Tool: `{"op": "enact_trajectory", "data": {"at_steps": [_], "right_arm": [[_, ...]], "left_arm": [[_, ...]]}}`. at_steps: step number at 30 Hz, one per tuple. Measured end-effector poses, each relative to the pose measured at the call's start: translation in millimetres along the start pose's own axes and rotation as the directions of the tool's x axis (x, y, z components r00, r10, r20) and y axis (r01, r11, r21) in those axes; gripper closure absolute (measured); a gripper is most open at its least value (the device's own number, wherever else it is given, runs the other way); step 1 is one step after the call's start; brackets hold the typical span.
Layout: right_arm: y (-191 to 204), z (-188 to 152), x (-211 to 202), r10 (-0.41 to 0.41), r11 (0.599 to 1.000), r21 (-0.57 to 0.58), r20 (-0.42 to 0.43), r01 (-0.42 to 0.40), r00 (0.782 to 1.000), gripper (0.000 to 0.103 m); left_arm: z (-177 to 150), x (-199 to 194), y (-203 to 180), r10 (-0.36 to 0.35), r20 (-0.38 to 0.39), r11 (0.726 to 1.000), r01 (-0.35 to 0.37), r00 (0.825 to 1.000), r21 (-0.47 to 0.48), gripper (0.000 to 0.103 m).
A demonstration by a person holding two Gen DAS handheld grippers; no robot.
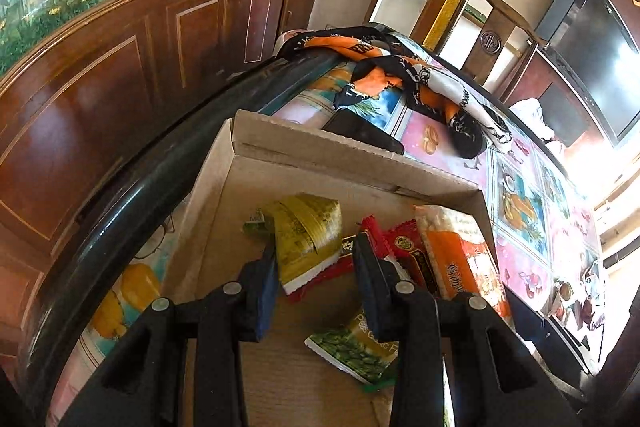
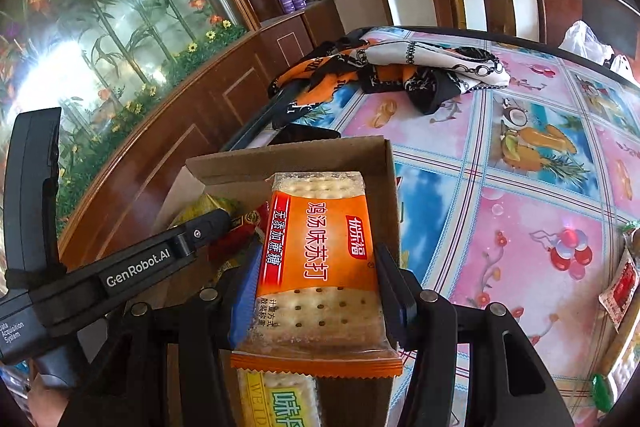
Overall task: Organize snacks
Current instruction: 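Open both tools to drop the packs into the box, then move both open tools back toward the snacks on the table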
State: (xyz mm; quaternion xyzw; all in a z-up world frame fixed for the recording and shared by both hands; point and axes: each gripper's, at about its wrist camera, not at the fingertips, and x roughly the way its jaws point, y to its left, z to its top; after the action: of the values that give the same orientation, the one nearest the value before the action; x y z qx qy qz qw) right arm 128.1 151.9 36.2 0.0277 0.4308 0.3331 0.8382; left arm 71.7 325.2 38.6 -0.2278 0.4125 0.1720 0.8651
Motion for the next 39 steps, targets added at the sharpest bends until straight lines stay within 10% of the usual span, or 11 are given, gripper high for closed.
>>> {"op": "enact_trajectory", "data": {"at_steps": [25, 39], "right_arm": [[-48, -40, -82, 0.055, 0.995, 0.077, 0.136, -0.066, 0.989, 0.037], [-145, -67, -169, 0.023, 0.987, 0.15, 0.227, -0.058, 0.974, 0.032]], "left_arm": [[-8, -25, -33, -0.047, 0.096, 0.994, 0.038, 0.994, 0.099, 0.05], [-35, -66, -97, -0.224, 0.229, 0.929, 0.137, 0.947, 0.344, 0.027]]}}
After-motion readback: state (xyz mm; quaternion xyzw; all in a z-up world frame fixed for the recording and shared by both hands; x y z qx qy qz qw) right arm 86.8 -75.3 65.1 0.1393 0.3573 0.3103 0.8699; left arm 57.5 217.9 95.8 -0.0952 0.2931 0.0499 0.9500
